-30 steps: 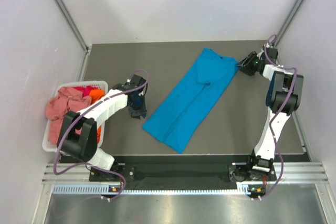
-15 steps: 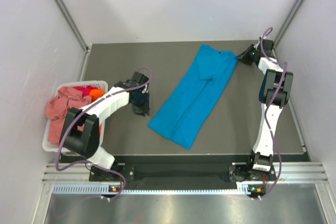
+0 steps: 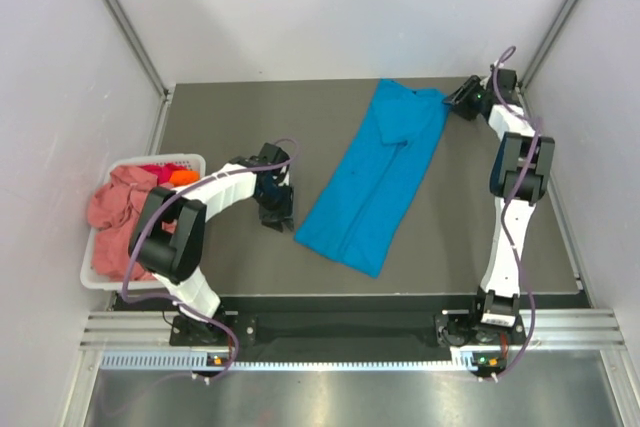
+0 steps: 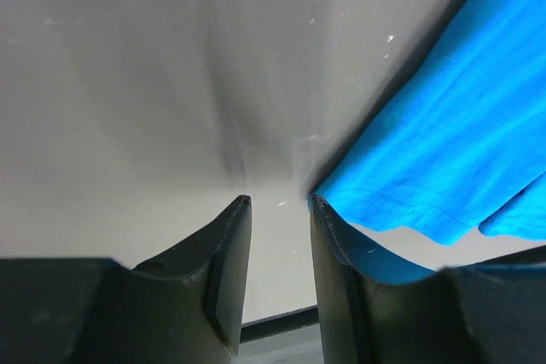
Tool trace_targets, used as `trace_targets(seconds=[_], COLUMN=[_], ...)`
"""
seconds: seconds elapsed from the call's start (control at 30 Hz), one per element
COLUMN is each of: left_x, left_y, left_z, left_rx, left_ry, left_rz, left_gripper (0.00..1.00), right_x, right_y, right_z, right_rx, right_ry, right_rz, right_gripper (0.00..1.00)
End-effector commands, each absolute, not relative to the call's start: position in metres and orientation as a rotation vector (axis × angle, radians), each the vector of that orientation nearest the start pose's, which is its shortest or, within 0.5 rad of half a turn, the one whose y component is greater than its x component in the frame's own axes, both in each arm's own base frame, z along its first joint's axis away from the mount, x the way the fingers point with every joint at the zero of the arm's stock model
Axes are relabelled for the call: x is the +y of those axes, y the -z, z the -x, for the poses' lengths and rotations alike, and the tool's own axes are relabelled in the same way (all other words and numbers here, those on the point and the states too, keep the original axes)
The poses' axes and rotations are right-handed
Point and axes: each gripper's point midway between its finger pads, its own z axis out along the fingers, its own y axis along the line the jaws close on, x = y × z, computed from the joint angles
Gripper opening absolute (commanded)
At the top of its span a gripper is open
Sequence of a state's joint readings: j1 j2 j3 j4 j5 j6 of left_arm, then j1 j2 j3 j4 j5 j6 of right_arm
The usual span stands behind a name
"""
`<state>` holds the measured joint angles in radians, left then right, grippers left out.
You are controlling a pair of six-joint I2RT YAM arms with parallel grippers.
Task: Fold and stack the t-shirts
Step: Fold the tshirt
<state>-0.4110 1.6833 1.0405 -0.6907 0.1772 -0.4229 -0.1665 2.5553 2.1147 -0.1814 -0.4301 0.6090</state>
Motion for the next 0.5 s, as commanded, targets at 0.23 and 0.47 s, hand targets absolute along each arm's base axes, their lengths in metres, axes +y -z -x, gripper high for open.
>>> trace_targets(seconds=[0.23, 0.47], left_x=[-0.189, -0.19], left_y=[-0.033, -0.031], left_z=[-0.265, -0.26], left_rx=[2.913, 2.924], left_ry=[0.589, 0.571], left_rz=[-0.061, -0.061], left_gripper=[0.39, 0.34], right_x=[0.054, 0.136], right_y=[-0.105, -0.057], right_z=[-0.457, -0.293], right_rx=[2.426, 2.687], right_ry=[-0.578, -0.579], right_rz=[-0.71, -0.665], right_gripper=[0.44, 0.43])
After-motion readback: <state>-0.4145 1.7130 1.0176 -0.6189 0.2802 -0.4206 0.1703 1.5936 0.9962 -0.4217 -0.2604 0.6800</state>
